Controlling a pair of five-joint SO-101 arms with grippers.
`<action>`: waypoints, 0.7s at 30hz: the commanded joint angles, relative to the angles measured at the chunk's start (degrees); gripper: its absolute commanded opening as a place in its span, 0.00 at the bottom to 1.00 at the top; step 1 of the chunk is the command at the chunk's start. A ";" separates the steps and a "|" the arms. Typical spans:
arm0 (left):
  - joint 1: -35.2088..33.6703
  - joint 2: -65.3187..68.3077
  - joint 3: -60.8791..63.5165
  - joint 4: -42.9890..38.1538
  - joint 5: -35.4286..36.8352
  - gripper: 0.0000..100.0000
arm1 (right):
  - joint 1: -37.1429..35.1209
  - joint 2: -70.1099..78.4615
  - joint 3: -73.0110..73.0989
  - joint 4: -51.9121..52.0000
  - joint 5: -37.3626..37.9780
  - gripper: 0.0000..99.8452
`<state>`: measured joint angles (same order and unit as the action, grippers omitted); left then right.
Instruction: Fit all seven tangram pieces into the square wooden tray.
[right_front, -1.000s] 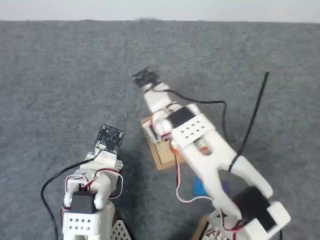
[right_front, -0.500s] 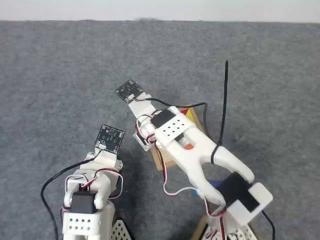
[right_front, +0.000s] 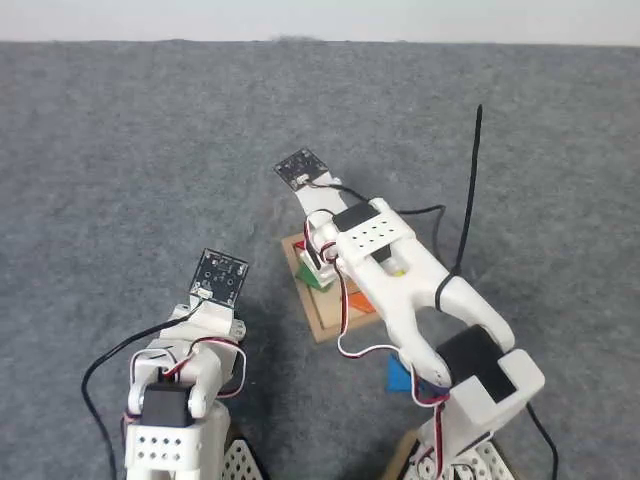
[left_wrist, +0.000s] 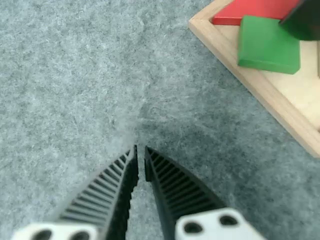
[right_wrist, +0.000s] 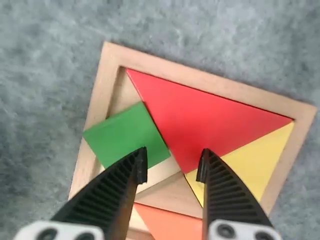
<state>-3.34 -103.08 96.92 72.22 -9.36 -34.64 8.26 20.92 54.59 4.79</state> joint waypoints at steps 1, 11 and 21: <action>-0.35 -0.97 -0.57 0.18 -0.44 0.02 | -2.42 -3.56 -3.96 -1.36 -0.53 0.18; -0.26 -0.97 -0.57 0.18 -0.44 0.02 | -6.29 -4.53 -2.99 -7.08 -1.23 0.18; -0.35 -0.97 -0.57 0.18 -0.44 0.02 | -5.49 3.74 -5.27 -7.69 -3.52 0.18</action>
<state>-3.34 -103.08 96.92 72.22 -9.36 -40.53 12.40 18.81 47.82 2.24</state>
